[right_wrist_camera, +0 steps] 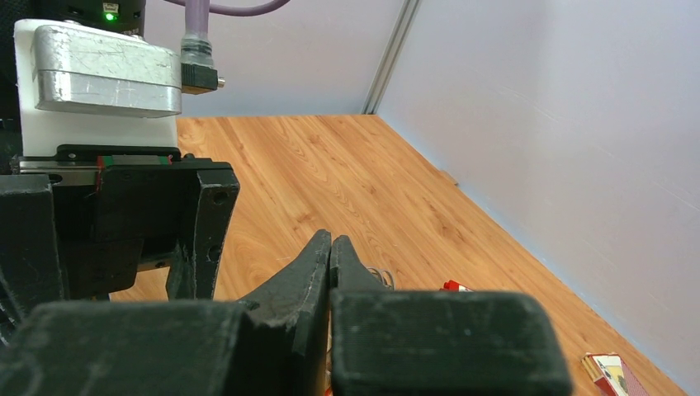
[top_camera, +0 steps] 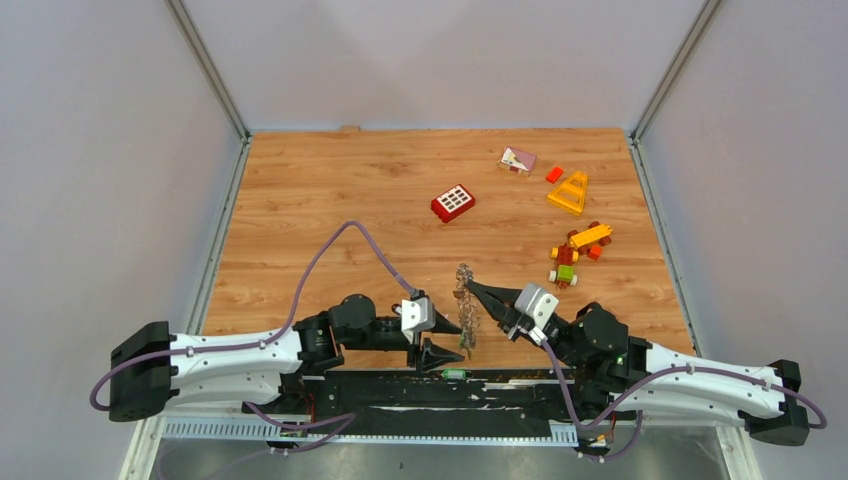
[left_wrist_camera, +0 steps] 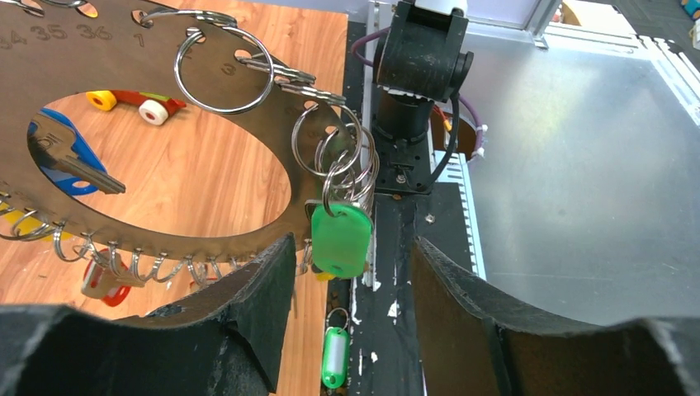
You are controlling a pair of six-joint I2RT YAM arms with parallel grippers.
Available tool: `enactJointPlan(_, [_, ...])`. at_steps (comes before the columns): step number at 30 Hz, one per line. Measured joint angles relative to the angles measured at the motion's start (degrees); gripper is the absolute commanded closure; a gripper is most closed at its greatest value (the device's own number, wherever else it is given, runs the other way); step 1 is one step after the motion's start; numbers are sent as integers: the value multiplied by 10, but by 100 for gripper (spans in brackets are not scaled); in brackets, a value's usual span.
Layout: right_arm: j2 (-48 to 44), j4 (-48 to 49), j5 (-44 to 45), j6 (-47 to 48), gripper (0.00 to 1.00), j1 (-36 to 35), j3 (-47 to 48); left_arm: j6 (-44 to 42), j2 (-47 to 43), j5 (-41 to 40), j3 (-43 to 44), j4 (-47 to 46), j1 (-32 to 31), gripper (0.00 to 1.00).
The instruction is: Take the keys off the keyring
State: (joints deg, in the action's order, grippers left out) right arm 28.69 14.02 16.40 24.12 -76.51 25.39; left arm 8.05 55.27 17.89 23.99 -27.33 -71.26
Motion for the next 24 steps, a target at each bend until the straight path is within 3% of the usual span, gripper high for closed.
enactJointPlan(5, [4,0,0,0,100,0,0,6,4,-1,0,-5,0,39])
enactJointPlan(12, [9,1,0,0,100,0,0,9,10,-1,0,-13,0,55])
enactJointPlan(24, [8,4,0,0,100,0,-1,10,12,3,1,-12,0,66])
